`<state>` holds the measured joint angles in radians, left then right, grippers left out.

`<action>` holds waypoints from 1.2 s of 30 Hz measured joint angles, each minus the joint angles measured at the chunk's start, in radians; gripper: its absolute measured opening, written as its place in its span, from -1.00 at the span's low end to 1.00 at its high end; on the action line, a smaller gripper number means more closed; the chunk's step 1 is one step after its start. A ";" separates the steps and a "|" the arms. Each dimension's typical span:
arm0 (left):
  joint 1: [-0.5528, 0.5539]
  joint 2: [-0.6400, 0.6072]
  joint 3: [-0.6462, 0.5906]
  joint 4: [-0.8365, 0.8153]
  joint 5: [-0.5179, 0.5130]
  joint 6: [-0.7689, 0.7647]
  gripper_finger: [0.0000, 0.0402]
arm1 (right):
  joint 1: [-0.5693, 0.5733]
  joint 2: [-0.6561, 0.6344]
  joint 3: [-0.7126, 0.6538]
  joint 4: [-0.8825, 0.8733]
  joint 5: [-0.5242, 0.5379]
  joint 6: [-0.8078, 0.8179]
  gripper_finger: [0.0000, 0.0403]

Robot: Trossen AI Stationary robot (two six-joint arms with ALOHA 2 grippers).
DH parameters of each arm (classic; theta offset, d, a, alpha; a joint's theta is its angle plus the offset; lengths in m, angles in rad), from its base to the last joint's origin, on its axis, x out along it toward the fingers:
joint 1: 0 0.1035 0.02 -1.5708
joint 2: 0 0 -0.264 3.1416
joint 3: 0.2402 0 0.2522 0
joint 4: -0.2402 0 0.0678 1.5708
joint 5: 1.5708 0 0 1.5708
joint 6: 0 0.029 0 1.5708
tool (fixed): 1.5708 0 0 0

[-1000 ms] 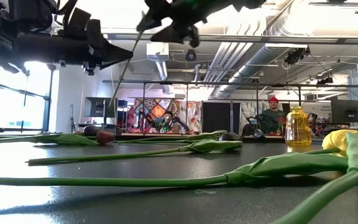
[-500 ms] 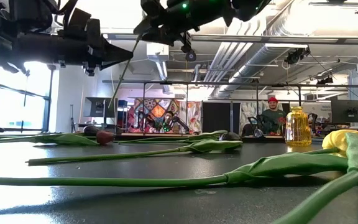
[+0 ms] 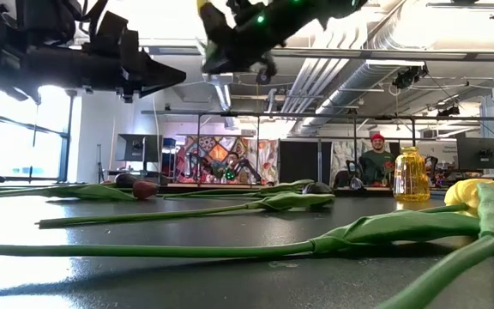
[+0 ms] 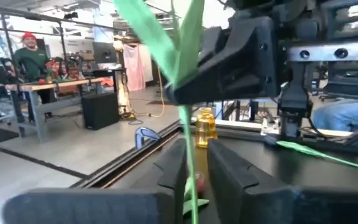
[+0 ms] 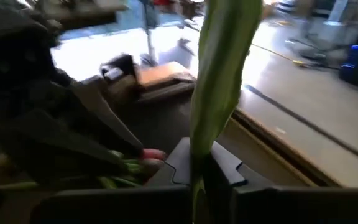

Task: Sort flowers into vase by color
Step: Put the top yellow flower into the green vase

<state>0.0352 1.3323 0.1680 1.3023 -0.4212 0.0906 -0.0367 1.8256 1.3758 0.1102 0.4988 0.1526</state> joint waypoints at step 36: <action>0.162 0.006 0.000 -0.193 0.224 -0.067 -0.49 | 0.523 -0.514 0.239 -1.686 0.496 1.003 -1.00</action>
<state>0.1970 1.3388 0.1680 1.1090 -0.1977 0.0241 0.4858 1.3116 1.6145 -1.5754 0.9950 1.1553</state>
